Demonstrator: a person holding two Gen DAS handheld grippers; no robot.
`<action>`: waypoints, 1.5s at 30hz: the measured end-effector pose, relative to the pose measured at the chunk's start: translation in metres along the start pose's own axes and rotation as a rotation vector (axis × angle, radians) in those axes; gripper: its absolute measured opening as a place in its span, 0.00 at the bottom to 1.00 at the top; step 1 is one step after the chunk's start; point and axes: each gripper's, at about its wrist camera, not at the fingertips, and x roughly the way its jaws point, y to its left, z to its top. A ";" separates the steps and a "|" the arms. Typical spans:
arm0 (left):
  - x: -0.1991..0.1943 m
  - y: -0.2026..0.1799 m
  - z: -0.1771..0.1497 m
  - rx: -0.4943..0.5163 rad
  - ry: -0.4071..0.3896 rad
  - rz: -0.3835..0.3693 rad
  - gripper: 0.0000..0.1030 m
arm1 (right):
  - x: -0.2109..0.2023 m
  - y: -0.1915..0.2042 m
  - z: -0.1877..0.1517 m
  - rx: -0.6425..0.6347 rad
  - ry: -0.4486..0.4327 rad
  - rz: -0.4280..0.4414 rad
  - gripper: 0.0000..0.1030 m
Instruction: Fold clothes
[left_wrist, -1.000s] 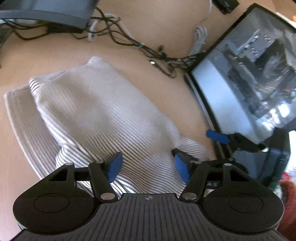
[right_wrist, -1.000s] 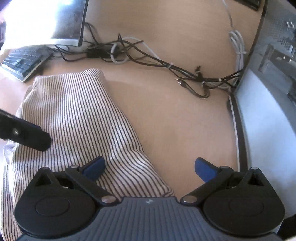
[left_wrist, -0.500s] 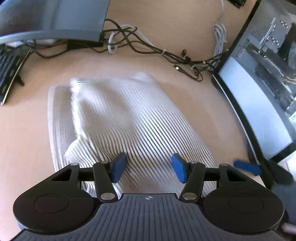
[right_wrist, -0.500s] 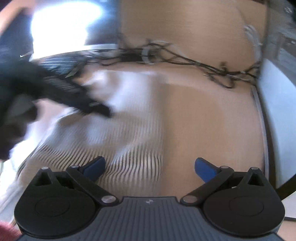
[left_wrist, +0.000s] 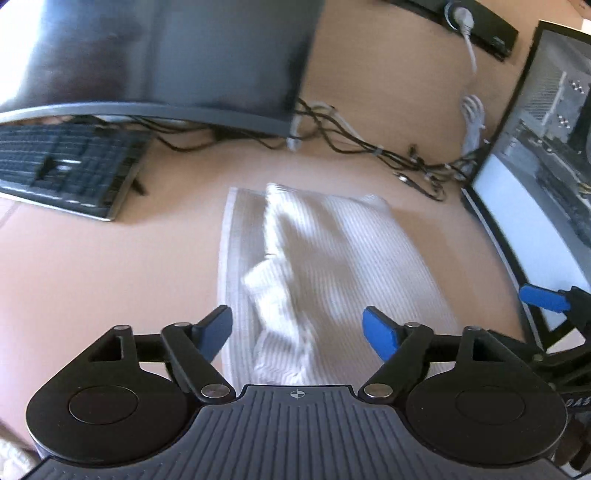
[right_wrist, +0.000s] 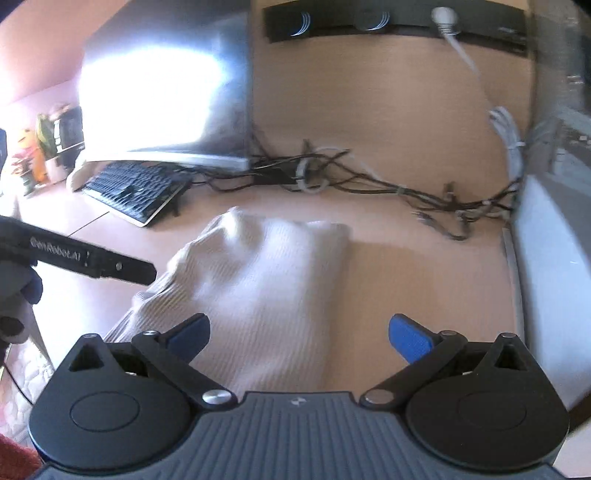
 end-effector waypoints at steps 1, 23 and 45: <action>-0.002 0.001 -0.003 0.005 -0.002 0.012 0.85 | 0.009 0.004 -0.006 -0.028 0.013 0.019 1.00; -0.039 0.028 -0.033 -0.100 -0.024 0.165 0.95 | -0.028 0.070 -0.023 -0.534 0.038 0.309 0.61; -0.048 -0.018 -0.070 0.438 0.005 0.036 0.98 | 0.012 0.031 -0.022 -0.030 0.301 0.424 0.39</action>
